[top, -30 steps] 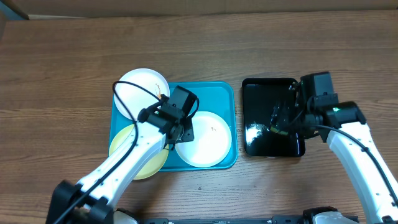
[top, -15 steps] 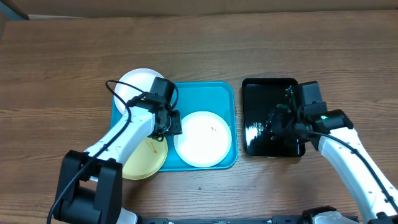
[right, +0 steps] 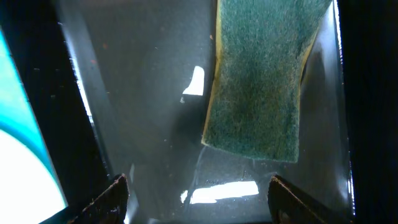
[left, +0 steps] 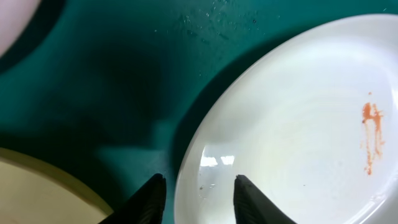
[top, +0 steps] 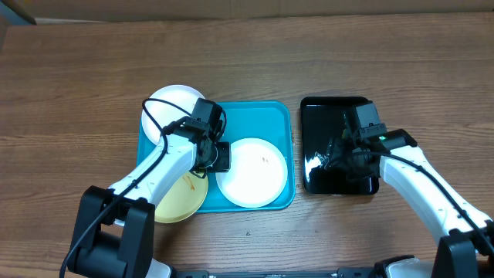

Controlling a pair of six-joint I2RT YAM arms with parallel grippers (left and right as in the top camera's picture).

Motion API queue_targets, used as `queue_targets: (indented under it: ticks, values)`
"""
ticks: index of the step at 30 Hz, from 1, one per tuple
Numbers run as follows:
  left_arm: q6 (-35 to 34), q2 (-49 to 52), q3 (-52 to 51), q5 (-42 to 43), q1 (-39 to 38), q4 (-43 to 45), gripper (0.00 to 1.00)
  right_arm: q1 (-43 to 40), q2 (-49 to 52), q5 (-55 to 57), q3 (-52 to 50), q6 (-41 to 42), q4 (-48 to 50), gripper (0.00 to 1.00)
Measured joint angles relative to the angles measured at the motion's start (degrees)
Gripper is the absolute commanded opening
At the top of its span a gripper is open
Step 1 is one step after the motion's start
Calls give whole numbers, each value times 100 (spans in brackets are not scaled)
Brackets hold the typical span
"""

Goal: Clean dirty plates on tray and stack at the side

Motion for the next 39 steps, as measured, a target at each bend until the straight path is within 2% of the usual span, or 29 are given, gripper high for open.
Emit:
queue_targets:
  ticks: [8, 13, 23, 32, 34, 37, 39]
  values:
    - [-9, 0, -431, -20, -243, 365, 30, 0, 94, 116, -7, 39, 297, 72]
    - [-79, 0, -437, -22, -256, 437, 29, -2, 94, 564, -7, 142, 291, 76]
    - [-374, 0, -439, -46, -256, 463, 25, 0, 94, 962, -7, 201, 227, 77]
    - [-688, -4, -535, -44, -260, 490, 10, 0, 94, 997, -466, 216, 804, 80]
    - [-761, -4, -535, -42, -260, 509, 10, -2, 96, 988, -638, 223, 999, 76]
    - [-855, -4, -535, -39, -260, 553, 15, 0, 103, 872, -789, 227, 1178, 66]
    - [-984, -4, -538, -39, -260, 555, 16, 0, 103, 769, -809, 229, 1270, 65]
